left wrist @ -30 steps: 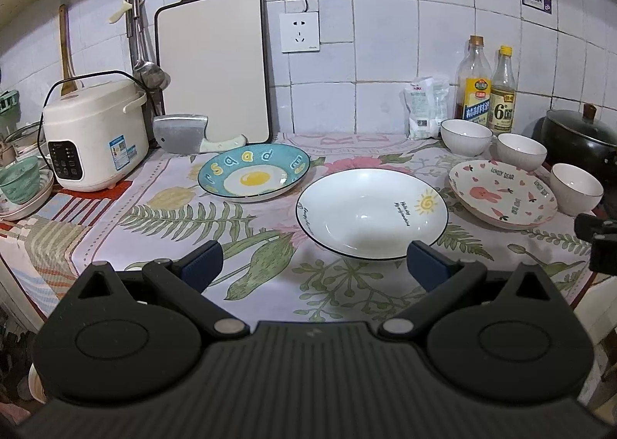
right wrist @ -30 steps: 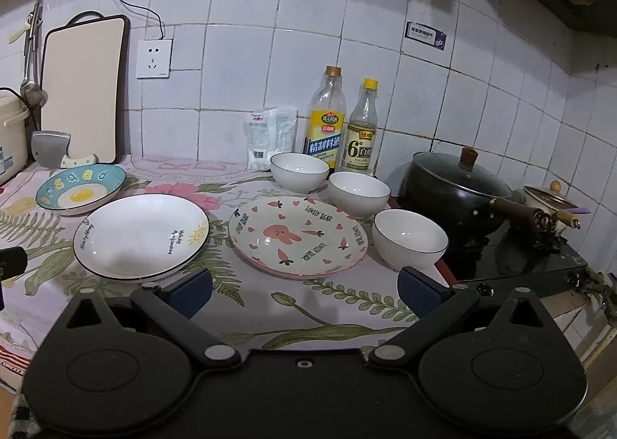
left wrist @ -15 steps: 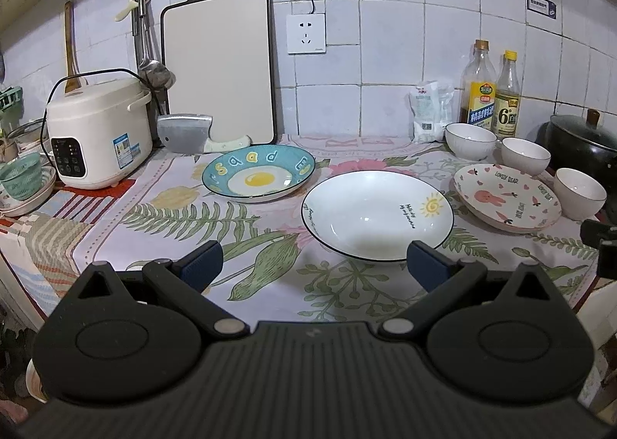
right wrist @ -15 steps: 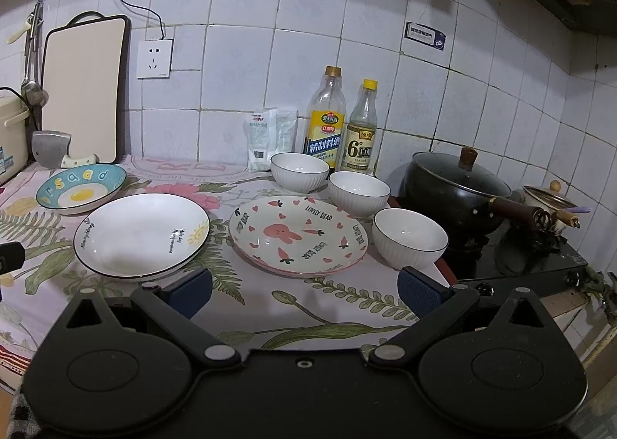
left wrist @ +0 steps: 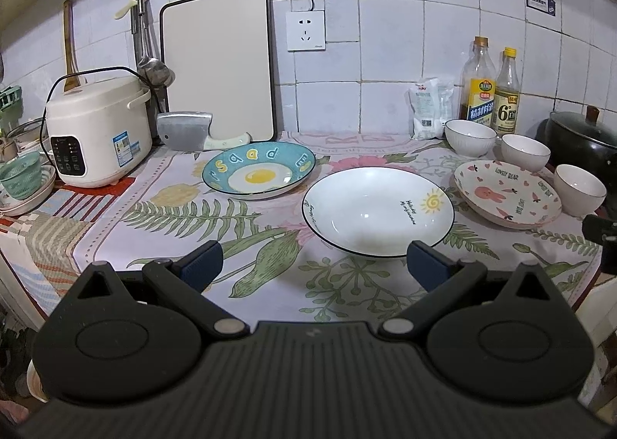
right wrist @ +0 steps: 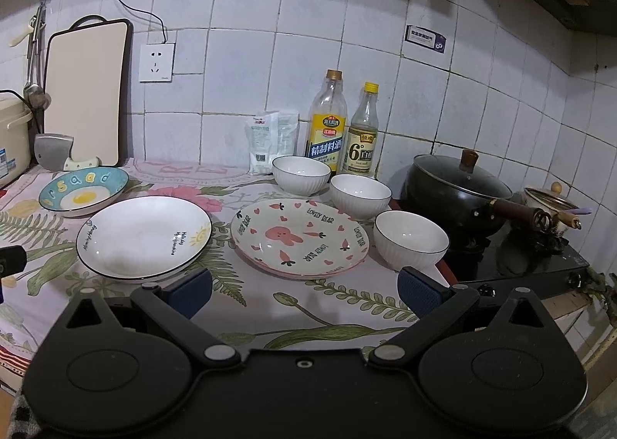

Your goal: Organize plates and bowls

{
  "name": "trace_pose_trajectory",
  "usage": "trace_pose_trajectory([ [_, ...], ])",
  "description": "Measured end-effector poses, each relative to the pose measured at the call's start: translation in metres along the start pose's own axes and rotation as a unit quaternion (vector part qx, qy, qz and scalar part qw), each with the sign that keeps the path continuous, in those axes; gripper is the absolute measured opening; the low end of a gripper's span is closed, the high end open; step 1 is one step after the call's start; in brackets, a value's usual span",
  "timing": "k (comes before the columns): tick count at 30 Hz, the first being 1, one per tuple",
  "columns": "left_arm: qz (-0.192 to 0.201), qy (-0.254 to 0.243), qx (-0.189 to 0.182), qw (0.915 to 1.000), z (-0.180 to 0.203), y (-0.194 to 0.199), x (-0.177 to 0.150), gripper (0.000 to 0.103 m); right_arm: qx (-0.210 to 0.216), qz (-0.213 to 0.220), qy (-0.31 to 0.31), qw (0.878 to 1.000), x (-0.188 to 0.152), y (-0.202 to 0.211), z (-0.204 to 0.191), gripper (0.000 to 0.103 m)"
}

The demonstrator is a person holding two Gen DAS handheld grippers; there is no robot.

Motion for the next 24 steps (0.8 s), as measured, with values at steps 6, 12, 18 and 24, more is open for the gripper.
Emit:
trace_pose_trajectory([
  [6,-0.001,0.0,0.0,1.0,0.001,0.0,-0.001,0.103,0.003,0.001,0.002,1.0,0.0,-0.001,-0.001,0.103],
  [12,-0.001,0.004,-0.006,1.0,-0.001,-0.002,0.002,0.103,0.027,0.016,0.008,0.999,0.002,-0.002,-0.003,0.103],
  [18,0.009,0.009,-0.047,0.9988,-0.013,0.012,0.02,0.103,0.073,0.045,0.02,0.996,0.012,-0.007,-0.012,0.103],
  [24,0.044,0.02,-0.055,0.9973,-0.033,0.006,0.037,0.103,0.104,0.072,0.047,0.991,0.015,-0.025,-0.036,0.103],
])
Point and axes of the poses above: each gripper's, at about its wrist camera, not at the fingertips, and y roughly against the way its jaws point, z to its right, x to its top, the point moved 3 cm from there along -y, roughly the way its jaws point, and after that the axes turned 12 degrees about -x, right-handed, at the moved point
